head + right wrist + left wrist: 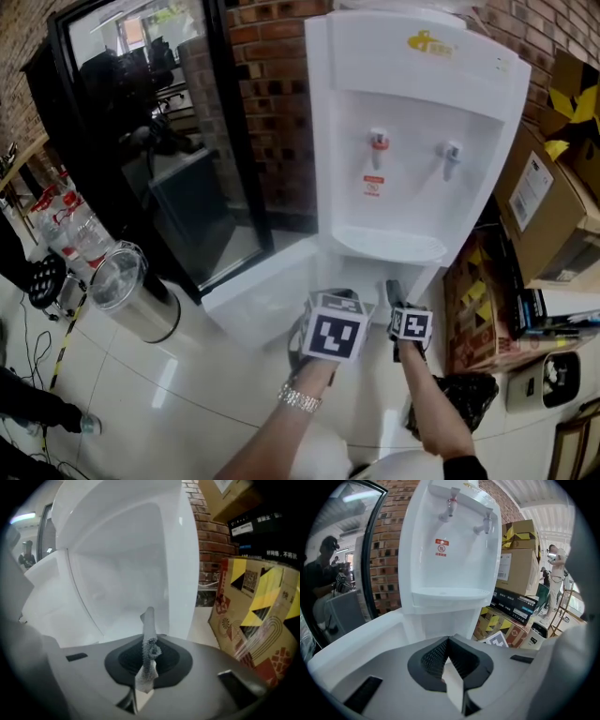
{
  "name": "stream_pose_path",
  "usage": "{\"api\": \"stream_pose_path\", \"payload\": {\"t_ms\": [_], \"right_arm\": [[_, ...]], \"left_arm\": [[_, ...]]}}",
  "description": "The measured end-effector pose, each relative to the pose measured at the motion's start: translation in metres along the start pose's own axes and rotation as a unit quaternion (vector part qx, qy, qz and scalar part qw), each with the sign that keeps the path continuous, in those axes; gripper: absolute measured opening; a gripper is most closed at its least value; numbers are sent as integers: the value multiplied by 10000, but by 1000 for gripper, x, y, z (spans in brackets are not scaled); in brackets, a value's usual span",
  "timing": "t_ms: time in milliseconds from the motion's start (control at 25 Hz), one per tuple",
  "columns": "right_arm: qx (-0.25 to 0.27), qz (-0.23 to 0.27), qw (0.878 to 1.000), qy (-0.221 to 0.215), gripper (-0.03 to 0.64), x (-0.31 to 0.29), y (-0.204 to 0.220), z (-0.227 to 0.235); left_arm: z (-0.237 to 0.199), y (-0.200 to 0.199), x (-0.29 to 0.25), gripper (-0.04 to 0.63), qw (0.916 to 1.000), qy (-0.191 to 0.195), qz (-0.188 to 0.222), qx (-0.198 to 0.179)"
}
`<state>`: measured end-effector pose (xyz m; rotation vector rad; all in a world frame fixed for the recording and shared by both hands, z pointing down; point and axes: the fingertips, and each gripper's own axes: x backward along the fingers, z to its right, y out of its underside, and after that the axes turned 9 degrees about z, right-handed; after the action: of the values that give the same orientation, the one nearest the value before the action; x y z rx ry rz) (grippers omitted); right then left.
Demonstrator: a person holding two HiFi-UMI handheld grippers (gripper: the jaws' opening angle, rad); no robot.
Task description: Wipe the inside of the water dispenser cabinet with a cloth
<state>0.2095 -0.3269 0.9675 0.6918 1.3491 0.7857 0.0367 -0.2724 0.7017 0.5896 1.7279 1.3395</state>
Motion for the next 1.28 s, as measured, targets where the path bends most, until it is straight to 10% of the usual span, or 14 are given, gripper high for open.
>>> {"api": "stream_pose_path", "payload": {"t_ms": [640,1120,1280], "right_arm": [[272,369,9889,-1415,21,-56,-30,-129],[22,245,9983,521,21,-62,-18,-16],[-194,403,9982,391,21,-48,-27,-19]], "left_arm": [[-28,-4,-5,-8,9979,-486,312,293],[-27,1,-15,-8,9982,-331,255,428],[-22,3,-19,-8,9983,-271,234,455]]}}
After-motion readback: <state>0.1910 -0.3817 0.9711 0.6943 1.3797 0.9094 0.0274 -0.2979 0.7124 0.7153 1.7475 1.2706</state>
